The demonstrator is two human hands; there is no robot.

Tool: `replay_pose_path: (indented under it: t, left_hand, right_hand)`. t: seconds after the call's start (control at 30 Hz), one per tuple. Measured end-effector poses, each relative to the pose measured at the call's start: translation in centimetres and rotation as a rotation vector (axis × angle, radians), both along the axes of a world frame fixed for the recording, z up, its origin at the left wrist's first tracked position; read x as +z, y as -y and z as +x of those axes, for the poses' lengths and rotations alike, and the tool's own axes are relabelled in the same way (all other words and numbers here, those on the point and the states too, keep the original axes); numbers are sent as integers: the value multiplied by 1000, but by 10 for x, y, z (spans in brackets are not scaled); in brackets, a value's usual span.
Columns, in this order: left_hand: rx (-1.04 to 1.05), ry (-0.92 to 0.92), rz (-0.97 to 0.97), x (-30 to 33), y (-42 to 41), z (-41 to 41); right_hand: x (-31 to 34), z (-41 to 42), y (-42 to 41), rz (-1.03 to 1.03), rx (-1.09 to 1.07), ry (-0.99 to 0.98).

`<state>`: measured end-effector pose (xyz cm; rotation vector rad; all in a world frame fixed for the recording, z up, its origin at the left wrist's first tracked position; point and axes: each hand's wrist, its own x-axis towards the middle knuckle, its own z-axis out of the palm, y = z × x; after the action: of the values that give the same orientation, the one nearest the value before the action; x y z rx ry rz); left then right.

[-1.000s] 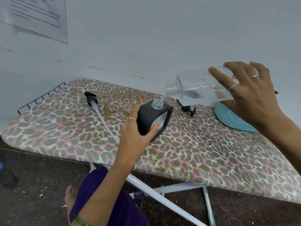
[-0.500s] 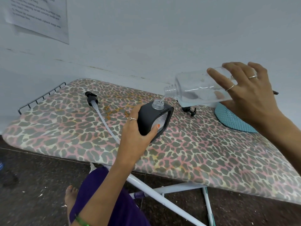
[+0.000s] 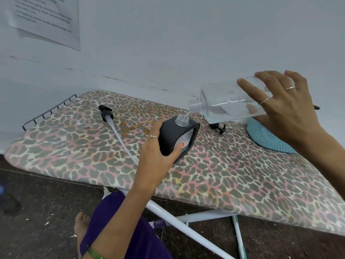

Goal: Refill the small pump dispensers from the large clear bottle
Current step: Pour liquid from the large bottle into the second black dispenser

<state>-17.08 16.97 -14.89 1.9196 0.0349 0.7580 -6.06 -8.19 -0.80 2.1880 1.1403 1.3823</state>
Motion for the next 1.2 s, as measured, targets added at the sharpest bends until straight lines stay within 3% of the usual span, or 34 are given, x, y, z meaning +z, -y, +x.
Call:
replay_pose_path:
  t: [1.2]
  left_hand:
    - [-58,-31,-103,-1,1,-2]
  right_hand:
    - [5,-2,-8,-28,6,39]
